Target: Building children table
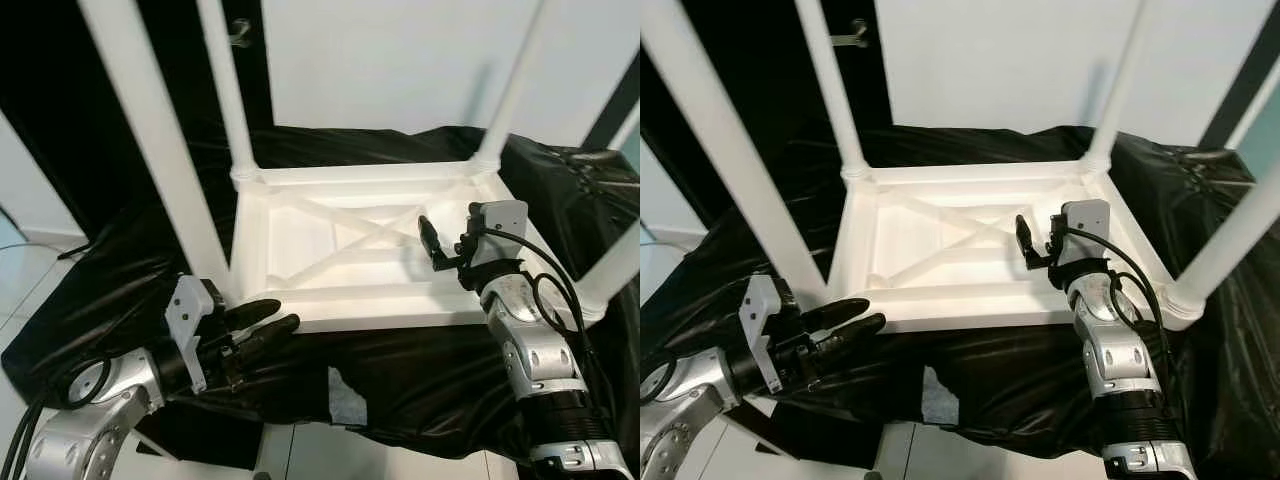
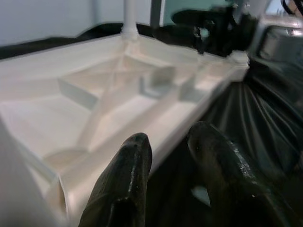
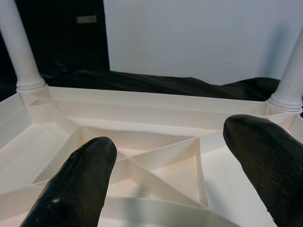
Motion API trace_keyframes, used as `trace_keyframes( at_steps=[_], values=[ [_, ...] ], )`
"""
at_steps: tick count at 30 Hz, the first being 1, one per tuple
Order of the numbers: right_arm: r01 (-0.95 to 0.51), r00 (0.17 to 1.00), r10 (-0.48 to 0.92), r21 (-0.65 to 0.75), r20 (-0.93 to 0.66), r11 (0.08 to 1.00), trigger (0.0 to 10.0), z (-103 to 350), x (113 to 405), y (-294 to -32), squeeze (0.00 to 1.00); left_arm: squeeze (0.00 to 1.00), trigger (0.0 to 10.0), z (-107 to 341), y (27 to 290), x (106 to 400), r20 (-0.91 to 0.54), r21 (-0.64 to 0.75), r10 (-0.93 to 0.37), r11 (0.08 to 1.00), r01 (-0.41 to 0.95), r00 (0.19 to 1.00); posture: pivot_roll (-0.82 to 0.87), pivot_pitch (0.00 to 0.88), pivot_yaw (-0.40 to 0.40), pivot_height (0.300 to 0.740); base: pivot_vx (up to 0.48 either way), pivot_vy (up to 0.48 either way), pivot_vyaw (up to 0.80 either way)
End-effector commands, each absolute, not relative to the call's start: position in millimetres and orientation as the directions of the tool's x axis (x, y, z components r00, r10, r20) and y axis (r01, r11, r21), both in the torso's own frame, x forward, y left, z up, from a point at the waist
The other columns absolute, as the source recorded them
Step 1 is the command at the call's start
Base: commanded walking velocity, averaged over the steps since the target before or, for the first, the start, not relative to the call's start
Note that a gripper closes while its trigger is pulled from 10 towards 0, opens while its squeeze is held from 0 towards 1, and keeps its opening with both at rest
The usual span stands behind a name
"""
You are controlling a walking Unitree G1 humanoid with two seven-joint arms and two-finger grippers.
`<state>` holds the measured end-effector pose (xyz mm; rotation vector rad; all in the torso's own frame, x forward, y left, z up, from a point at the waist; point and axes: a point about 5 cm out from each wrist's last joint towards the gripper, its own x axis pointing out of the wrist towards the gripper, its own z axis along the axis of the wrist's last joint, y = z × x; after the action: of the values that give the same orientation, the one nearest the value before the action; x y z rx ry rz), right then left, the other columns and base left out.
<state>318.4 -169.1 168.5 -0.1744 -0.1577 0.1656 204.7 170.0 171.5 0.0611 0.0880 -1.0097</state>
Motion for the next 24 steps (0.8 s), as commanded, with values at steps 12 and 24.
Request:
trace_keyframes(
  at_steps=[12,24],
  values=[
    [-0.342,0.935,0.353,-0.191,0.022,0.920,10.0,145,293,-153,0.00,0.00,10.0,164,265,183,-0.372,0.020,-0.716,0.630,0.776,0.591,0.13,0.000,-0.042,0.740,0.000,0.000,0.00],
    [-0.432,0.901,0.431,-0.035,-0.043,0.901,10.0,125,261,-132,0.00,0.00,10.0,176,308,245,-0.218,0.223,-0.459,0.836,0.502,0.861,0.10,0.000,-0.022,0.740,0.000,0.000,0.00]
  ],
)
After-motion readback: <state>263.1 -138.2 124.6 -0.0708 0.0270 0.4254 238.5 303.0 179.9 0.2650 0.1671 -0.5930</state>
